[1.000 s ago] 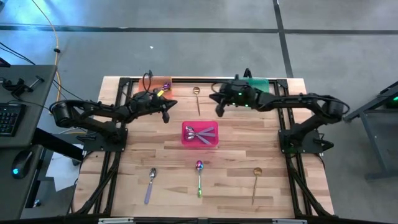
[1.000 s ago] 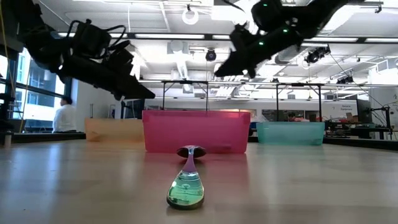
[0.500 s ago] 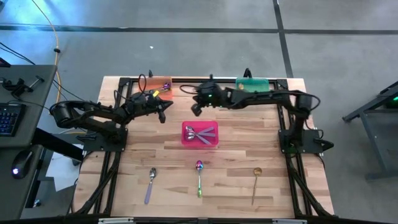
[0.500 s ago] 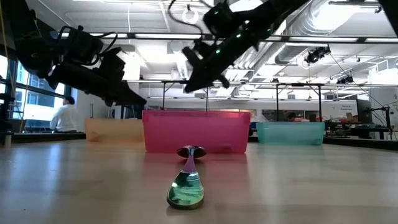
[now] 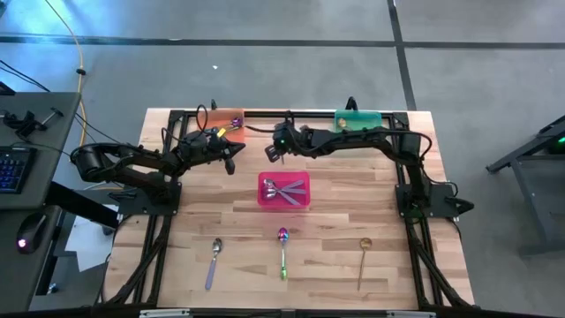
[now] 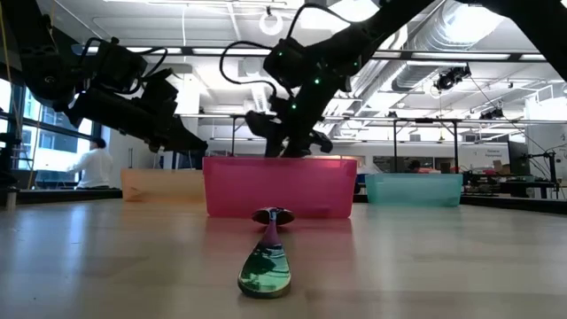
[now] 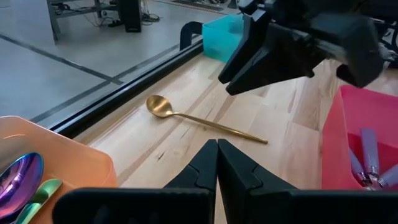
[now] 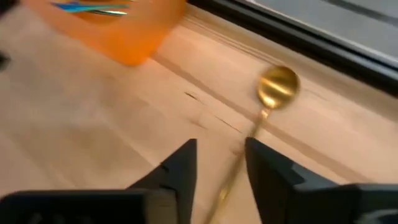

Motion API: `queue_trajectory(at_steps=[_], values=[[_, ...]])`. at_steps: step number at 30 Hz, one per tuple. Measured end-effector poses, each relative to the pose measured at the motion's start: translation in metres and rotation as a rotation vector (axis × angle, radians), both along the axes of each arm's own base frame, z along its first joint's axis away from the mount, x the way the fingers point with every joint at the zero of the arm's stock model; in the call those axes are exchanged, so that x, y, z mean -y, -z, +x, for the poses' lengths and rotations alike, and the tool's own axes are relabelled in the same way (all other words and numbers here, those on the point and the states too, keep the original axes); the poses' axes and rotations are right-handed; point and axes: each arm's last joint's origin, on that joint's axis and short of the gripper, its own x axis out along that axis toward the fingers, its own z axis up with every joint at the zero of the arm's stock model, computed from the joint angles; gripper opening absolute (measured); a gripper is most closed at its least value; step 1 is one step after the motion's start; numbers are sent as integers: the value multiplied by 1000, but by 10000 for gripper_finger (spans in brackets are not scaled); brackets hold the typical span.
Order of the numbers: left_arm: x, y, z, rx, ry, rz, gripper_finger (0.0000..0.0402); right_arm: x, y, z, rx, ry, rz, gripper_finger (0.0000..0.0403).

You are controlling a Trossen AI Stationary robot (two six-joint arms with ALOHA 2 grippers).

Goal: Sort silverware by color (type)
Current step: Put the gold spoon into the green bin

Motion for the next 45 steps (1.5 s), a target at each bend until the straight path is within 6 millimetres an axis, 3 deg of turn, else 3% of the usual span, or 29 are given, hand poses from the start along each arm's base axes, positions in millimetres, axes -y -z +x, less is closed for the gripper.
queue_trajectory(at_steps=[5,20,34,39,45], values=[[0,0,0,0,0,-4,0,0,7,-5,-26,70,8,151],[1,2,0,-5,-4,-36,0,0,54,-1,-114,96,64,153],[1,4,-1,-29,-1,-43,0,10,59,-17,-251,120,139,153],[1,4,-1,-31,-1,-43,0,15,61,-25,-339,49,192,122],[1,4,-1,-32,-1,-44,0,19,56,-33,-395,-66,245,50]])
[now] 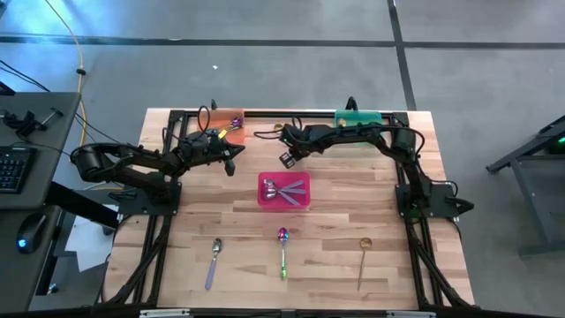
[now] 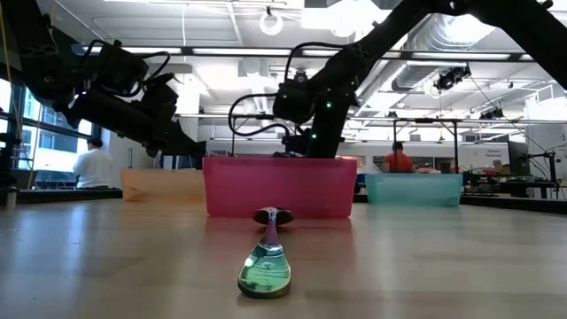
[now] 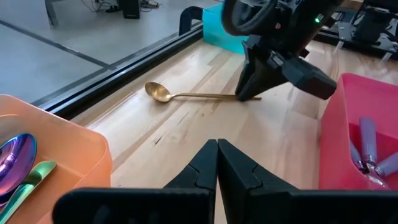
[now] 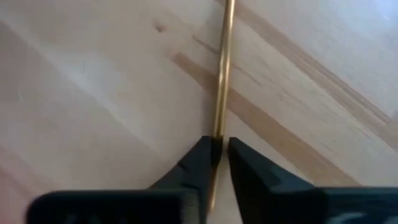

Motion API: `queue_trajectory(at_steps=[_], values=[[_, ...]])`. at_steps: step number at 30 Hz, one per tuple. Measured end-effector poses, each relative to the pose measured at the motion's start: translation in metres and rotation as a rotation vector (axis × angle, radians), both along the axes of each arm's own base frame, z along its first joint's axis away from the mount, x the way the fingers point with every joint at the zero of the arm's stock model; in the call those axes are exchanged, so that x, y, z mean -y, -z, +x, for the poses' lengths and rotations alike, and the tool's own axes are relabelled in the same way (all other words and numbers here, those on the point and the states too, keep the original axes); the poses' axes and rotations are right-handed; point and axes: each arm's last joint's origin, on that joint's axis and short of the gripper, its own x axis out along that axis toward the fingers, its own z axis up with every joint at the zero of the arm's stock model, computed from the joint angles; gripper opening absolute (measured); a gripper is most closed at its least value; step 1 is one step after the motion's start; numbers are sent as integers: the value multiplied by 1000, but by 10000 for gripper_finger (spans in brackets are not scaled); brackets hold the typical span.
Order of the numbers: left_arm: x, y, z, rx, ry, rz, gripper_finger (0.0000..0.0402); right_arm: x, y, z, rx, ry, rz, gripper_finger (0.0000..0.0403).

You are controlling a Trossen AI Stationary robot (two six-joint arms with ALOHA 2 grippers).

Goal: Sort silverware by color (type)
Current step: Put the gold spoon into the green bin

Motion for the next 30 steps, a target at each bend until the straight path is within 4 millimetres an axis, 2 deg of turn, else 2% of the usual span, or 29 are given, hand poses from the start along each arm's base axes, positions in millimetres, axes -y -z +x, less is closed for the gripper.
queue_trajectory(at_steps=[4,9,16,21,27,30], values=[[0,0,0,-1,0,-1,0,-3,-11,-10,-64,-63,18,7],[0,1,0,-5,0,-4,0,-10,-23,-27,-188,-107,76,7],[0,2,0,-15,2,-6,0,-17,-44,-42,-285,-132,55,1],[0,2,0,-16,2,-6,0,-23,-78,-53,-267,-165,2,1],[0,2,0,-16,2,-6,0,-24,-127,-83,-244,-112,-86,0],[0,2,0,-14,0,-9,0,-25,-136,-100,-224,-88,-95,0]])
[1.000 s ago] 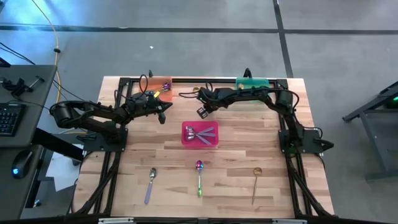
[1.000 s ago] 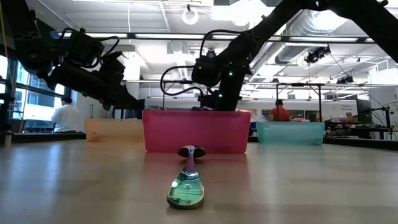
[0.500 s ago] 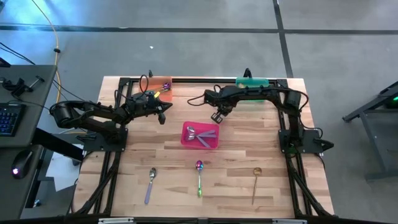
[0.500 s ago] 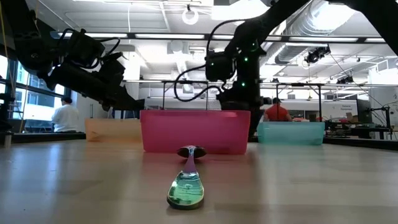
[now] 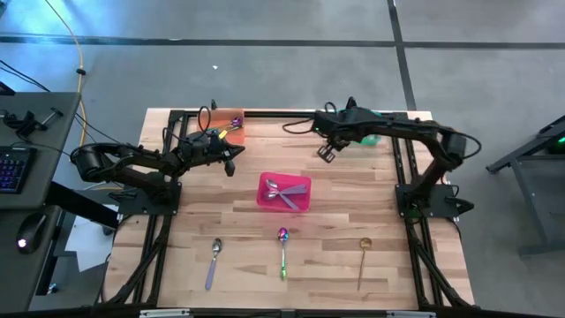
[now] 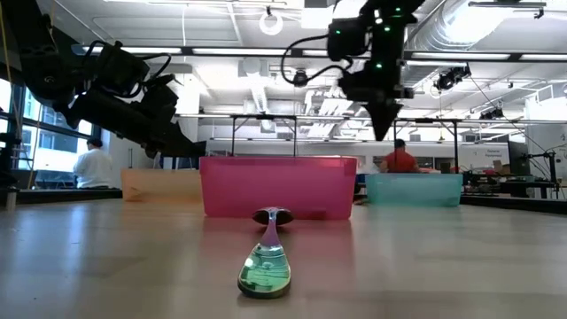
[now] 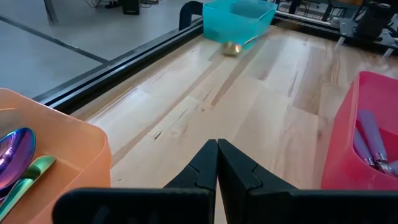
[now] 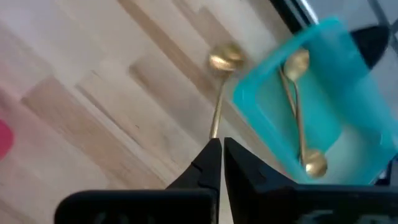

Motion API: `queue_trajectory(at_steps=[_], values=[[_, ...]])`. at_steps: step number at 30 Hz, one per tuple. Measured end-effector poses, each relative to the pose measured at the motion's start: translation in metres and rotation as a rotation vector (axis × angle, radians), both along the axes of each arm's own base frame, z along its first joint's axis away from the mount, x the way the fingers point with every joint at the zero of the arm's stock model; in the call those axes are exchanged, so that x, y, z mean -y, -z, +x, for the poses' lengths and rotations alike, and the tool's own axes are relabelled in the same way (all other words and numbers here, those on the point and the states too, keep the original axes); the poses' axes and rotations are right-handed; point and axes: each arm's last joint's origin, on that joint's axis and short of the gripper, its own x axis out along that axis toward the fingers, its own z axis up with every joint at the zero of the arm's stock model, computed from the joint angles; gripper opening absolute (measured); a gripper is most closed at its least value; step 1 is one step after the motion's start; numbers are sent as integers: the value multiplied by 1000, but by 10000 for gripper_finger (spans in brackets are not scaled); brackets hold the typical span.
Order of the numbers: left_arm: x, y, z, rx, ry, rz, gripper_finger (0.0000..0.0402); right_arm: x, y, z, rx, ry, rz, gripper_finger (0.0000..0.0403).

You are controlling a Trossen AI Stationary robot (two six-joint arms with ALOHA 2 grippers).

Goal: Sort silverware by color (type)
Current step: Put the gold spoon into the green bin

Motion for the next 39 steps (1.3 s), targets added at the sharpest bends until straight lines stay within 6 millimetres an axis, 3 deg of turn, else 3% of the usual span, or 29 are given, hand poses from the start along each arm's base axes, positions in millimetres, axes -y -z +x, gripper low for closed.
queue_trajectory(at_steps=[8,14,18,25,39], values=[[0,0,0,1,0,1,0,-25,31,-40,12,61,111,0],[0,0,0,1,0,2,0,-35,71,-46,173,89,146,14],[0,0,0,2,-1,1,0,-30,84,-44,258,18,85,61],[0,0,0,4,-2,-6,0,-8,85,-47,270,-21,-46,136],[0,0,0,-3,1,-2,0,13,130,-60,246,69,-53,112]])
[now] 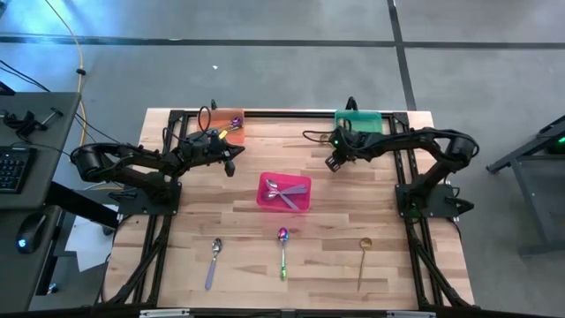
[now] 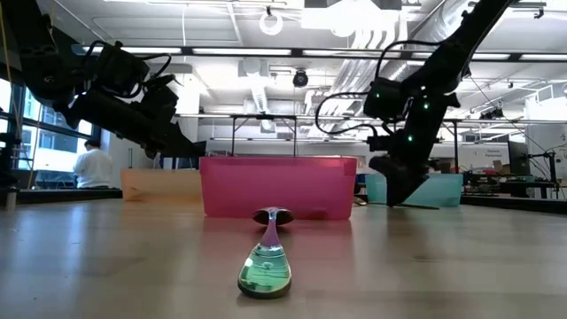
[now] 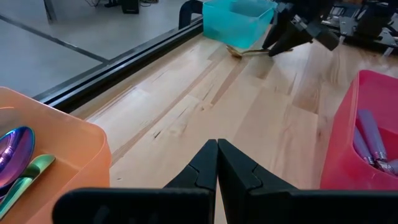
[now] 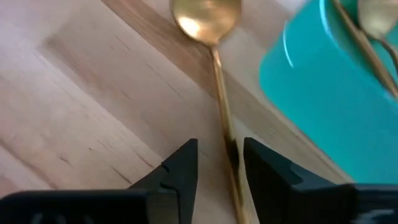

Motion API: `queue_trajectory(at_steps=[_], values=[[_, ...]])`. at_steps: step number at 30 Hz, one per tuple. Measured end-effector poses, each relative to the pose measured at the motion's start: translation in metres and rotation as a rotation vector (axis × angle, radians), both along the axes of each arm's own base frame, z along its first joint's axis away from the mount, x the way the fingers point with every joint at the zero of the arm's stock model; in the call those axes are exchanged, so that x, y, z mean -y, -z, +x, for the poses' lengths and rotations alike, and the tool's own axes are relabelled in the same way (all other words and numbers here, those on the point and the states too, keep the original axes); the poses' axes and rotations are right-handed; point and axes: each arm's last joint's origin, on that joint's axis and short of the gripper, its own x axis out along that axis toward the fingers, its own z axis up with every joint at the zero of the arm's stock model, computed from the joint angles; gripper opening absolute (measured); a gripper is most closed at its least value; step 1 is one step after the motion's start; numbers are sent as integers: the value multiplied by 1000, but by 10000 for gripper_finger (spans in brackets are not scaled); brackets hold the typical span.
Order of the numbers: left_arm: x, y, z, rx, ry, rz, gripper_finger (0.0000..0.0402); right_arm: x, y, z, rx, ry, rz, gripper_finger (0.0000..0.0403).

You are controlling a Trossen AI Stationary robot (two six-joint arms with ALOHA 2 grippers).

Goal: Sort silverware by color (type)
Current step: Put the gold spoon into the green bin

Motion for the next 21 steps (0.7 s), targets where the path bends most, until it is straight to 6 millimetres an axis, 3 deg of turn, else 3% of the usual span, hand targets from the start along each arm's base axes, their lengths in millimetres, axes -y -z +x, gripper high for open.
queue_trajectory(at_steps=[7,15,21], values=[[0,0,0,-1,0,-1,0,2,12,1,-38,-2,34,91],[0,0,0,-3,1,1,0,-8,14,3,-63,-42,84,8],[0,0,0,-2,0,0,0,-11,12,1,-59,-46,142,10]])
